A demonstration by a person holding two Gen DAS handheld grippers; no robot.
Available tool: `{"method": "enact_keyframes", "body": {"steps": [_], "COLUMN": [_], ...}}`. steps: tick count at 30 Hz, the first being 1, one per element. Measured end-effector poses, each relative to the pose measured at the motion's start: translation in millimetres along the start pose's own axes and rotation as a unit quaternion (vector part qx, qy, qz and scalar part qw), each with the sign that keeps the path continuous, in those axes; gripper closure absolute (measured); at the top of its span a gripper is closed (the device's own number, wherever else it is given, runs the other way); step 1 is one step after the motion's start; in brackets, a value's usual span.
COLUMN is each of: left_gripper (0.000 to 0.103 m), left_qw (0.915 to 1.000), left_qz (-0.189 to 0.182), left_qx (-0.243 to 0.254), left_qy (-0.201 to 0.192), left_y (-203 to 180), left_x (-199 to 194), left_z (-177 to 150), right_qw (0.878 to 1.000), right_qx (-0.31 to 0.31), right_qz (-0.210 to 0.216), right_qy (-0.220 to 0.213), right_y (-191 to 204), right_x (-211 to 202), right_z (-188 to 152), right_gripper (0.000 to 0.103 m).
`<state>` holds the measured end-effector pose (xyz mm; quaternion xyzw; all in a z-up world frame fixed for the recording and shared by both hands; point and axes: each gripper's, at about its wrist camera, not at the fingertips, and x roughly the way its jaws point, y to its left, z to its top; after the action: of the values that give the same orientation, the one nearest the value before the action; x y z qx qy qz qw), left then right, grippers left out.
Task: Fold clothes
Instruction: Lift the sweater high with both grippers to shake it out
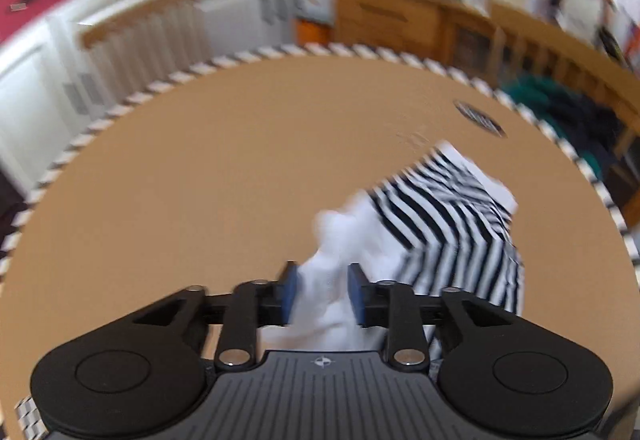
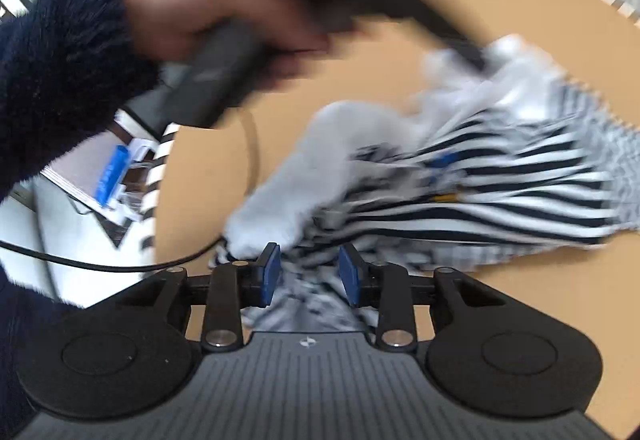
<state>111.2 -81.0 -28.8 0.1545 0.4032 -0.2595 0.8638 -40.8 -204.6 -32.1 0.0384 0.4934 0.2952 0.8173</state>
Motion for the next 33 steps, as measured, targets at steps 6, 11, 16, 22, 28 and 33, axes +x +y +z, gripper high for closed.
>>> {"method": "enact_keyframes", "body": {"steps": [6, 11, 16, 22, 28, 33], "left_gripper": [0.053, 0.042, 0.042, 0.09, 0.095, 0.095], "left_qw": [0.99, 0.9766, 0.9719, 0.9608, 0.9507, 0.94], "left_qz": [-0.003, -0.04, -0.034, -0.05, -0.022, -0.021], "left_qx": [-0.133, -0.196, -0.217, -0.26, -0.308, -0.338], "left_qy": [0.047, 0.079, 0.085, 0.083, 0.028, -0.043], "left_y": [54.4, 41.7, 29.2, 25.0, 45.9, 64.8], "left_x": [-44.1, -42.4, -20.5, -13.0, -56.8, -129.3], "left_z": [-57.4, -97.4, -105.6, -98.5, -108.4, -113.3], "right_qw": [0.992, 0.985, 0.972, 0.972, 0.987, 0.994], "right_qx": [-0.066, -0.161, -0.235, -0.214, -0.158, -0.048], "right_qz": [-0.075, -0.041, -0.005, 0.026, 0.012, -0.006], "right_qy": [-0.076, -0.042, -0.001, 0.094, 0.025, -0.1], "right_y": [-65.7, -89.8, -87.4, -90.9, -89.7, -92.9], "right_x": [-39.1, 12.7, 62.2, 116.6, 61.0, -49.3], "right_z": [41.2, 99.5, 140.0, 154.3, 119.9, 94.9], "right_gripper": [0.068, 0.066, 0.03, 0.099, 0.097, 0.098]}}
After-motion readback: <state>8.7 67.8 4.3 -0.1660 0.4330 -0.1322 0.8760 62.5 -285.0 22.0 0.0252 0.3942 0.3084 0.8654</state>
